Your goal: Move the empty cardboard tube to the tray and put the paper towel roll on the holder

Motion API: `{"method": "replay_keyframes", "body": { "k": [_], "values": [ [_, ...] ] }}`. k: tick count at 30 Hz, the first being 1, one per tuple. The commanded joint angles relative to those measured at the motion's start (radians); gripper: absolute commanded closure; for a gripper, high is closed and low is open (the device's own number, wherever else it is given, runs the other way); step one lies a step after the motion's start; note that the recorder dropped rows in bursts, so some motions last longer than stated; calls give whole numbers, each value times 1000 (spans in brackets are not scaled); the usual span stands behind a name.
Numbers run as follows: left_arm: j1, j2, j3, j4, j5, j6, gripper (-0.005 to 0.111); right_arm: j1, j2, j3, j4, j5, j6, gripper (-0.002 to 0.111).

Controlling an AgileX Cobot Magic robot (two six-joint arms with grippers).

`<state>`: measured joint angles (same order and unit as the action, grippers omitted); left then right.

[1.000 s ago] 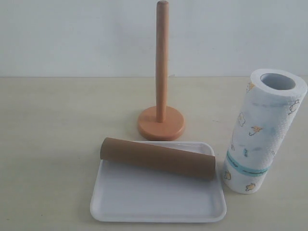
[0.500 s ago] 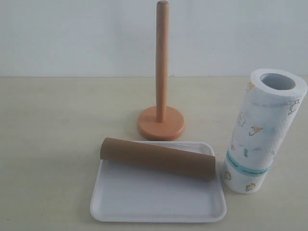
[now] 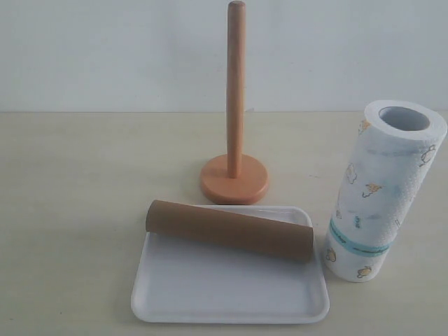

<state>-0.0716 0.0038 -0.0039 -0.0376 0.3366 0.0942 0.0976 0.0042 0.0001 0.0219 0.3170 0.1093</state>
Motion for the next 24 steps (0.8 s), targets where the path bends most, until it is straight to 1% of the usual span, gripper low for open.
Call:
{"method": "replay_keyframes", "body": {
  "k": [1,6,9,10,13,15,18,20,24],
  "values": [
    [1,-4,4,-7,0,-8,103,-6,-4,0,-5,-142,-8,108],
    [1,-4,4,-7,0,-6,103,-6,-4,0,-5,-389,-8,108],
    [1,-4,4,-7,0,-6,103,-6,-4,0,-5,-645,-8,108],
    [1,-4,4,-7,0,-6,103,-6,-4,0,-5,-788,-8,108],
    [1,-4,4,-7,0,-6,103,-6,-4,0,-5,-1120,16,108],
    [1,-4,4,-7,0,-6,103,-6,-4,-15,-5,-1251,16,108],
    [1,-4,4,-7,0,-6,103,-6,-4,-112,-1,-1232,16,108],
    [1,-4,4,-7,0,-6,103,-6,7,-186,-1,-1167,-4,108],
    [1,-4,4,-7,0,-6,103,-6,139,-342,-8,-972,-19,108]
  ]
}}
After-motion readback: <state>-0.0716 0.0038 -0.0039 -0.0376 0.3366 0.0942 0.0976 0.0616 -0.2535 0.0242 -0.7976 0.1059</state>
